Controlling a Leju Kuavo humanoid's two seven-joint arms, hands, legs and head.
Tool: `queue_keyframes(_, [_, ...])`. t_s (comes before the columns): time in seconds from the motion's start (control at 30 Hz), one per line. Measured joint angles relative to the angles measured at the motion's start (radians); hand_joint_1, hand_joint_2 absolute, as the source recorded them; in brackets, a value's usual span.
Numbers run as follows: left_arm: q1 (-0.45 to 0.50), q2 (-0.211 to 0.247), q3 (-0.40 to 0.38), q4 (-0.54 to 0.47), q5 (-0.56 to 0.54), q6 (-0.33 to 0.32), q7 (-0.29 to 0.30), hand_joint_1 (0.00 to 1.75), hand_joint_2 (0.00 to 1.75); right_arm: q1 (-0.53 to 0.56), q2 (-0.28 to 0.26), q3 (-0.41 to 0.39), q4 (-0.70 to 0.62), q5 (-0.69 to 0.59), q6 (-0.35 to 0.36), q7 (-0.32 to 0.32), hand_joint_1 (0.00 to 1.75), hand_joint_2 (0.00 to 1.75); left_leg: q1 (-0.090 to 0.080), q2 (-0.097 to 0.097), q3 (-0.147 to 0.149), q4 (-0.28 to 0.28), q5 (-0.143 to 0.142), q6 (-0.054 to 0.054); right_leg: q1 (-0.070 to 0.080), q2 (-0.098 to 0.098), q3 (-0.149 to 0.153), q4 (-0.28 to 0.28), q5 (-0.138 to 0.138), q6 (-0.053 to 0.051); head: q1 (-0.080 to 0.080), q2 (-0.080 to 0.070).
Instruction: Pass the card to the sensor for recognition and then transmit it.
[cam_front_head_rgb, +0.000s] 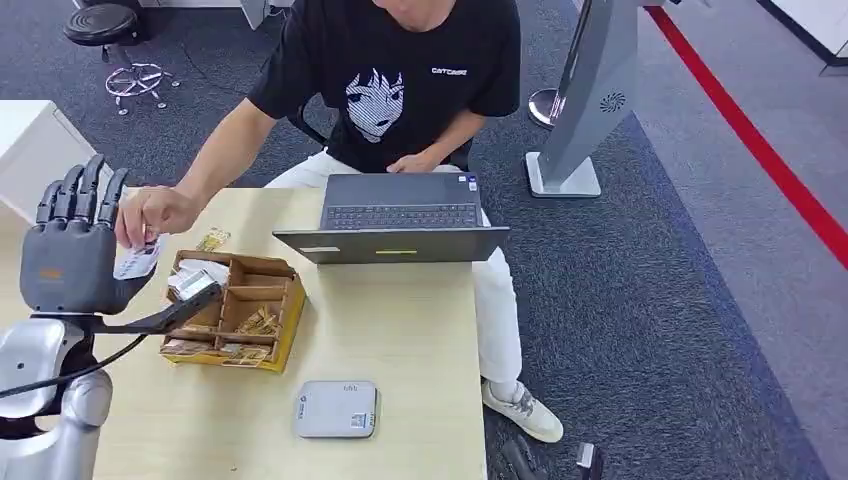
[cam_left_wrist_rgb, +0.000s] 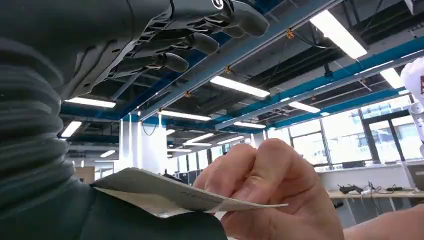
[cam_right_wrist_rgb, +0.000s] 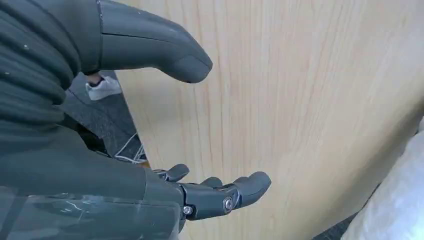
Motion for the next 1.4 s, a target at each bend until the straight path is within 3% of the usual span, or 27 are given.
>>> queue_keyframes(0.03, [0.000,0.000,0.000,0.000,-0.003,0.003,0.000,0.31,1.75,0.000,0.000,0.003,0.000,-0.002,-0.002,0.000,0.00,1.75,0.000,0.000,0.000,0.000,0.000,0.000,0.000,0.000,0.000,0.000,0.000,0.000,0.000,0.000])
queue_keyframes(0.07, [0.000,0.000,-0.001,0.000,-0.006,0.007,0.001,1.75,1.75,0.000,0.000,0.006,0.000,-0.005,-0.002,0.000,0.00,1.75,0.000,0.000,0.000,0.000,0.000,0.000,0.000,0.000,0.000,0.000,0.000,0.000,0.000,0.000])
queue_keyframes(0.8, [0.014,0.000,-0.001,-0.005,0.005,0.017,0.000,1.75,1.75,0.001,0.000,0.045,0.000,-0.030,-0.006,0.004,0.00,1.75,0.000,0.000,-0.001,0.000,0.000,0.000,0.000,0.000,0.000,0.000,0.000,0.000,0.000,0.000])
queue_keyframes(0.97, [0.062,-0.018,-0.001,-0.072,0.045,0.066,-0.045,1.75,1.75,0.004,0.000,0.051,0.000,-0.038,-0.014,-0.003,0.00,1.75,0.000,0.000,-0.001,0.000,0.000,0.000,0.000,0.000,0.000,0.000,0.000,0.000,0.000,0.000])
queue_keyframes(1.17, [0.106,-0.042,-0.007,-0.149,0.050,0.069,-0.055,1.75,1.75,0.009,0.000,0.055,-0.002,-0.050,-0.016,-0.005,0.00,1.75,0.000,0.000,-0.001,0.000,-0.001,0.000,0.000,0.000,-0.001,0.000,0.000,0.000,0.000,0.000])
queue_keyframes(1.27, [0.149,-0.056,-0.017,-0.194,0.112,0.099,-0.127,1.75,1.75,0.012,0.000,0.059,-0.003,-0.066,-0.018,-0.012,0.00,1.75,0.000,0.001,-0.001,0.000,-0.001,0.000,0.000,0.001,-0.001,0.000,0.000,0.000,-0.001,0.000])
queue_keyframes(1.33, [0.227,-0.077,-0.053,-0.245,0.167,0.130,-0.178,1.75,1.75,0.021,0.000,0.059,-0.010,-0.083,-0.017,-0.018,0.00,1.75,0.000,0.001,-0.001,0.000,-0.001,0.000,0.000,0.001,0.000,0.000,-0.001,0.000,-0.001,0.000])
queue_keyframes(1.4, [0.322,-0.107,-0.090,-0.274,0.313,0.148,-0.231,1.75,1.75,0.031,0.002,0.058,-0.019,-0.101,-0.016,-0.024,0.00,1.75,-0.001,0.002,-0.001,0.000,-0.004,0.001,0.000,0.001,0.000,-0.001,-0.002,0.001,-0.001,0.000])
